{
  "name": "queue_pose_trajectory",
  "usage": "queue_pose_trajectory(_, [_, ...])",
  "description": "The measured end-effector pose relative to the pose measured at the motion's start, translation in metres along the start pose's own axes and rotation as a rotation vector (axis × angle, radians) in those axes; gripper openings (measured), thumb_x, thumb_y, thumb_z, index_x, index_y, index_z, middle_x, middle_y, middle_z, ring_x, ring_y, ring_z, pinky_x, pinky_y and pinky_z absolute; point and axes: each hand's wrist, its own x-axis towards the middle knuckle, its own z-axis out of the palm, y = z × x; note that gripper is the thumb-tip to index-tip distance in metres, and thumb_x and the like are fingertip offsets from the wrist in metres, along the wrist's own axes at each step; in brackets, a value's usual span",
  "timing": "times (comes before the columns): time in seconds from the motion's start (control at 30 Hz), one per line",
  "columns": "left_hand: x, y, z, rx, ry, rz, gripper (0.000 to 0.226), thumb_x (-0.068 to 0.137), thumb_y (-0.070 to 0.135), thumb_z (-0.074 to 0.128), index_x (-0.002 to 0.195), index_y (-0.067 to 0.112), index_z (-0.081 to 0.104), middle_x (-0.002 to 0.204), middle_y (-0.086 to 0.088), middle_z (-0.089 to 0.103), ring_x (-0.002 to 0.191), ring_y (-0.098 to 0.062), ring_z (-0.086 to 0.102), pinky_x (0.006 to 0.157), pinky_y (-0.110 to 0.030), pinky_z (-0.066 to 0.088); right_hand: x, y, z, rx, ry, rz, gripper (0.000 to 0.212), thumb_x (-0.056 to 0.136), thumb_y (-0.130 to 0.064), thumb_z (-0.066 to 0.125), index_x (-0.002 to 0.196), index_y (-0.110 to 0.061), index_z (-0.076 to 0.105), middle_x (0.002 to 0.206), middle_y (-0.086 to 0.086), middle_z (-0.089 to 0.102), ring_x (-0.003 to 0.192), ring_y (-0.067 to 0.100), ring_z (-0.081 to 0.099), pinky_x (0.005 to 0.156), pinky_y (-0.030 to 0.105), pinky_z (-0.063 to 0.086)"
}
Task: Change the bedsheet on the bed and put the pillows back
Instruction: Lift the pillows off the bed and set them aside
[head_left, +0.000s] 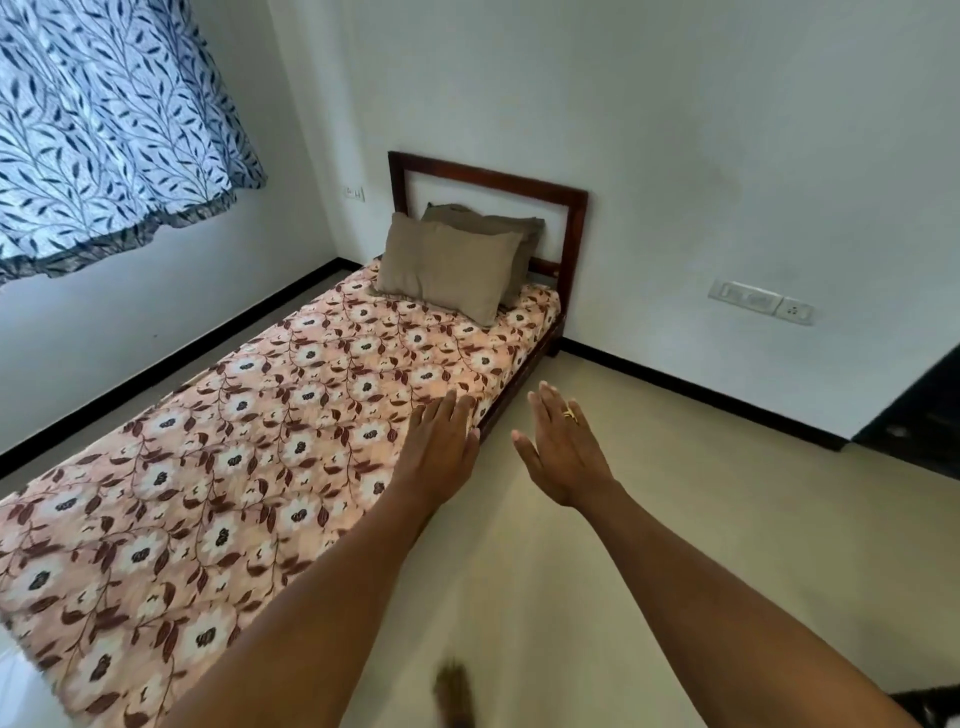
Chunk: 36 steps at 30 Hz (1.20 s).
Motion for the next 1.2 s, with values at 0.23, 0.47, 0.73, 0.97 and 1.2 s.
queue_pose_trajectory(0.23, [0.176,-0.063,0.049,-0.022,-0.031,-0.008,0.055,0.104,0.035,0.040,0.151,0.006,0.037,0.155,-0.016,0.042,0.142,-0.029,0.041,0.117,-0.047,0.035,0.167,0.068,0.016,-0.083,-0.070,0.039,0.094,0.095,-0.069,-0.006,0.161,-0.006,0.014,0.169,0.016,0.012,0.158,0.027,0.007,0.129,0.046,0.007])
queue_pose_trajectory(0.47, [0.339,-0.105,0.069,-0.022,-0.054,0.030,0.055,0.104,0.034,0.041,0.150,0.005,0.038,0.154,-0.018,0.043,0.142,-0.031,0.042,0.117,-0.048,0.035,0.324,0.135,0.013,-0.068,-0.058,0.088,0.071,0.107,-0.053,0.022,0.161,-0.007,0.016,0.169,0.015,0.014,0.158,0.028,0.008,0.128,0.045,0.004])
queue_pose_trajectory(0.73, [0.505,-0.148,0.120,-0.004,-0.061,-0.051,0.053,0.103,0.033,0.042,0.148,0.006,0.040,0.150,-0.016,0.048,0.137,-0.030,0.047,0.114,-0.048,0.038,0.507,0.209,0.036,-0.047,-0.103,0.004,0.078,0.101,-0.058,0.012,0.159,-0.007,0.022,0.166,0.019,0.021,0.156,0.032,0.016,0.127,0.049,0.009])
queue_pose_trajectory(0.97, [0.623,-0.182,0.145,-0.013,-0.063,-0.241,0.052,0.105,0.032,0.042,0.148,0.004,0.038,0.152,-0.018,0.044,0.139,-0.033,0.045,0.113,-0.048,0.037,0.661,0.264,0.047,-0.101,-0.256,-0.189,0.073,0.104,-0.054,0.013,0.160,-0.007,0.017,0.168,0.019,0.013,0.156,0.032,0.012,0.126,0.048,0.009])
queue_pose_trajectory(1.2, [0.701,-0.243,0.169,-0.031,-0.126,-0.404,0.058,0.105,0.039,0.038,0.153,0.008,0.030,0.158,-0.018,0.036,0.141,-0.034,0.042,0.113,-0.050,0.039,0.799,0.273,0.072,-0.047,-0.256,-0.206,0.080,0.097,-0.058,0.006,0.155,-0.008,0.027,0.164,0.019,0.023,0.152,0.032,0.022,0.124,0.052,0.015])
